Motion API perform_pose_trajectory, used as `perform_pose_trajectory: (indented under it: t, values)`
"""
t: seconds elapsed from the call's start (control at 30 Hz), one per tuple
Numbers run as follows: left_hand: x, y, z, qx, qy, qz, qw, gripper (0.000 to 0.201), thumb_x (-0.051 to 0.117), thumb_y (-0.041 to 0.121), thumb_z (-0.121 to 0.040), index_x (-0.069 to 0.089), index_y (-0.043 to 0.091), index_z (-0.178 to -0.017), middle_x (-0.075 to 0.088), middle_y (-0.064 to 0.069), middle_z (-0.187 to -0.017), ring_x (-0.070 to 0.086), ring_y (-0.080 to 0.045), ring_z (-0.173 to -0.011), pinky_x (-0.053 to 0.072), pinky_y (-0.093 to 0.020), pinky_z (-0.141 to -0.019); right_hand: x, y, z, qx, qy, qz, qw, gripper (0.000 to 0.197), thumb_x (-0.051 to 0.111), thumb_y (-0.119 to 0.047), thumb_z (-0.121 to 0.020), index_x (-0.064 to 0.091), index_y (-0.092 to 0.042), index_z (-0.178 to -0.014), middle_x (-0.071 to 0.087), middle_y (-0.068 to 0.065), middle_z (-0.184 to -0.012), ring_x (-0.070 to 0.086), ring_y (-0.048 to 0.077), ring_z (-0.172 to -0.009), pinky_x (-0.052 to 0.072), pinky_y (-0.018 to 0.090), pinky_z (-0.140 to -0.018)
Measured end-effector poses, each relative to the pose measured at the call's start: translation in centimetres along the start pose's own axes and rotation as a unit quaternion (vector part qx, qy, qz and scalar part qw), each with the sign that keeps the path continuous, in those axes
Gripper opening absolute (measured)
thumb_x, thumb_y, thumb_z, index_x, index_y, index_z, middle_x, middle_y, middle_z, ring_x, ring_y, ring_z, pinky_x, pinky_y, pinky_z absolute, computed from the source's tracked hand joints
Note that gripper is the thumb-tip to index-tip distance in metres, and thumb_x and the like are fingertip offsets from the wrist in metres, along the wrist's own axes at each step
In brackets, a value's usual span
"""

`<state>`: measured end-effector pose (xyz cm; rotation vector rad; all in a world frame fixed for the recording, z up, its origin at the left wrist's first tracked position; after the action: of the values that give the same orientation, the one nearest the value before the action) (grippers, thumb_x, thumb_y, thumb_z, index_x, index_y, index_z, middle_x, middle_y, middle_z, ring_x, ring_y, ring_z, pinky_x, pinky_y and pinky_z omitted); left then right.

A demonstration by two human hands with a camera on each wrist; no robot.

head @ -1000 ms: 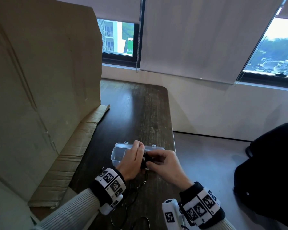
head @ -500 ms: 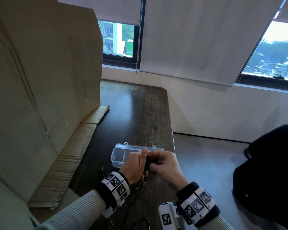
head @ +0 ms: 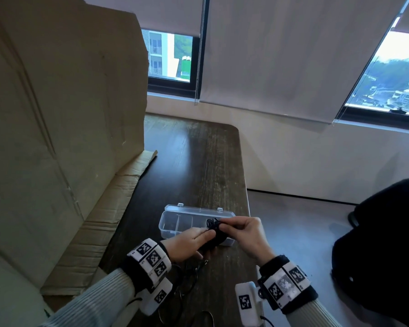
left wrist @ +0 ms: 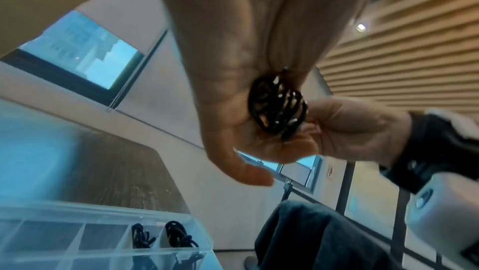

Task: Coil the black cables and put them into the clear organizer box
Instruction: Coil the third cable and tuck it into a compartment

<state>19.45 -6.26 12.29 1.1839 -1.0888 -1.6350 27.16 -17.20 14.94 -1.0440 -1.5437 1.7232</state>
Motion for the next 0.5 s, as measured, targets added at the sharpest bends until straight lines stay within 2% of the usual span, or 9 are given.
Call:
perform_pose_trajectory:
  t: [0.03, 0.13, 0.2, 0.27, 0.33, 0.37, 0.43, 0.5]
  values:
    - [0.0, 0.2, 0.2, -0.003, -0.007, -0.017, 1.0, 0.025, 0.033, 0.033, -0.102, 0.054, 0.024, -0.093, 0.06, 0.007, -0.077, 0.059, -0.001, -0.065, 0.046, -0.019, -0.064, 0.1, 0.1, 0.0, 0.006, -0.003, -0.01, 1.0, 0.02, 0.074, 0.002, -0.078, 0.078, -0.017, -0.083, 0.077, 0.007, -0.088, 0.073, 0.024, -0.088, 0.058, 0.033, -0.083]
    - [0.0, 0.6, 0.2, 0.007, -0.008, -0.097, 0.995, 0.021, 0.034, 0.028, -0.103, 0.049, 0.021, -0.09, 0.052, 0.004, -0.072, 0.048, -0.004, -0.059, 0.041, -0.02, -0.06, 0.6, 0.6, 0.2, 0.036, -0.023, -0.058, 0.997, 0.018, 0.07, 0.004, -0.08, 0.076, -0.01, -0.09, 0.076, 0.014, -0.095, 0.072, 0.026, -0.092, 0.057, 0.035, -0.085]
    - [-0.2, 0.4, 0.1, 0.006, 0.008, -0.141, 0.99, 0.017, 0.035, 0.023, -0.102, 0.049, 0.014, -0.101, 0.051, 0.007, -0.074, 0.047, -0.003, -0.062, 0.04, -0.015, -0.062, 0.9, 0.6, 0.1, 0.046, -0.045, -0.067, 0.996, 0.018, 0.069, 0.004, -0.081, 0.074, -0.009, -0.093, 0.075, 0.015, -0.099, 0.071, 0.027, -0.096, 0.056, 0.037, -0.087]
    - [-0.6, 0.2, -0.1, 0.002, 0.036, -0.185, 0.982, 0.021, 0.036, 0.022, -0.102, 0.049, 0.01, -0.114, 0.053, 0.007, -0.081, 0.049, -0.002, -0.067, 0.039, -0.012, -0.064, 1.0, 0.8, -0.1, 0.049, -0.055, -0.045, 0.996, 0.019, 0.07, 0.0, -0.082, 0.074, -0.01, -0.097, 0.075, 0.011, -0.099, 0.071, 0.025, -0.097, 0.057, 0.037, -0.086]
    - [-0.7, 0.1, -0.2, -0.006, 0.046, -0.23, 0.972, 0.026, 0.035, 0.023, -0.102, 0.047, 0.011, -0.122, 0.06, 0.0, -0.096, 0.057, -0.006, -0.078, 0.044, -0.014, -0.071, 1.3, 1.2, -0.1, 0.043, -0.053, 0.006, 0.998, 0.018, 0.074, -0.012, -0.082, 0.075, -0.014, -0.1, 0.076, 0.004, -0.097, 0.072, 0.019, -0.095, 0.058, 0.034, -0.085]
    - [-0.5, 0.0, -0.3, -0.014, 0.035, -0.264, 0.964, 0.029, 0.035, 0.022, -0.102, 0.046, 0.011, -0.126, 0.062, -0.006, -0.107, 0.061, -0.013, -0.09, 0.047, -0.019, -0.08, 1.5, 1.4, 0.0, 0.037, -0.049, 0.045, 0.997, 0.023, 0.077, -0.024, -0.079, 0.075, -0.018, -0.101, 0.076, -0.001, -0.096, 0.072, 0.015, -0.093, 0.058, 0.033, -0.085]
    - [0.4, -0.5, -0.6, -0.032, 0.014, -0.339, 0.94, 0.034, 0.032, 0.016, -0.102, 0.042, 0.009, -0.133, 0.056, -0.014, -0.127, 0.057, -0.023, -0.112, 0.045, -0.029, -0.097, 1.8, 1.9, 0.1, 0.032, -0.011, 0.133, 0.99, 0.036, 0.081, -0.041, -0.072, 0.076, -0.024, -0.103, 0.075, -0.009, -0.096, 0.07, 0.004, -0.091, 0.058, 0.027, -0.084]
    - [0.5, -0.4, -0.9, -0.033, 0.058, -0.376, 0.924, 0.035, 0.033, 0.011, -0.1, 0.04, 0.005, -0.134, 0.053, -0.017, -0.131, 0.055, -0.028, -0.115, 0.043, -0.032, -0.098, 1.7, 1.5, 0.3, 0.024, 0.055, 0.153, 0.986, 0.031, 0.08, -0.037, -0.075, 0.075, -0.024, -0.103, 0.075, -0.01, -0.096, 0.068, -0.002, -0.086, 0.057, 0.018, -0.079]
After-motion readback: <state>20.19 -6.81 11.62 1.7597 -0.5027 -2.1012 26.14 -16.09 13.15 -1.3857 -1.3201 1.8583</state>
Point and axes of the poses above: each hand's wrist, its own z-axis away from the middle knuckle, its own x-axis out of the palm, y = z × x, the point moved 8 cm from there along -z, towards the middle knuckle
